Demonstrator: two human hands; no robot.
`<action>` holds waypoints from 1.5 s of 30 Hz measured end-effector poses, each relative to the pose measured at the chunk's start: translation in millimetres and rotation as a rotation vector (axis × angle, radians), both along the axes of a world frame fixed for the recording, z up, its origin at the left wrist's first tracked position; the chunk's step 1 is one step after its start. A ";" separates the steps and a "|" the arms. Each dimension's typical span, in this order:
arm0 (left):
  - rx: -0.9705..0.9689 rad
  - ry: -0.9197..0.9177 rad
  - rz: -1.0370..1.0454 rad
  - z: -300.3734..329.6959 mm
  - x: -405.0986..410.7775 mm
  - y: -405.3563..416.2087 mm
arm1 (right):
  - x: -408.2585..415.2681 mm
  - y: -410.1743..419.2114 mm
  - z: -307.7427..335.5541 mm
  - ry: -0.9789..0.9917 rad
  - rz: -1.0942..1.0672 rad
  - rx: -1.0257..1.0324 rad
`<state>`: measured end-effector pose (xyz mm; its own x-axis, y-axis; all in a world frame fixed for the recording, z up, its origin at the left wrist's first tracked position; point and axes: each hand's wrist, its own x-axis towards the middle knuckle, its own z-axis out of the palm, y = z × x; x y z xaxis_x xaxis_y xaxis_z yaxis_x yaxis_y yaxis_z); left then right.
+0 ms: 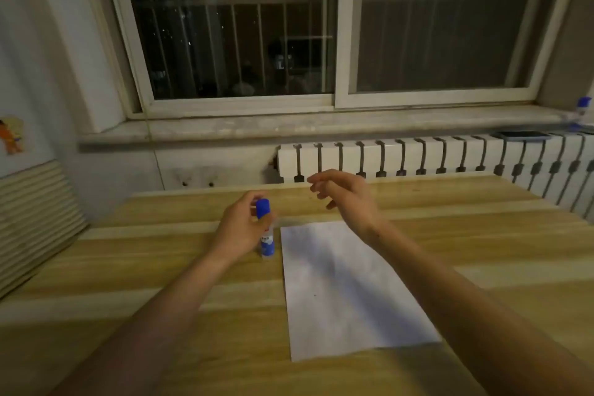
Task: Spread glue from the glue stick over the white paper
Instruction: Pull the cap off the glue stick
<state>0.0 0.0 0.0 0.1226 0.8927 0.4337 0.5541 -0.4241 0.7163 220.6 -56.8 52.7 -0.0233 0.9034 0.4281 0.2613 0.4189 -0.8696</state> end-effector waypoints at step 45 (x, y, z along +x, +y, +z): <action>-0.354 -0.751 -0.007 -38.5 21.6 -15.0 | -1.6 14.9 -85.1 0.160 -0.045 -0.199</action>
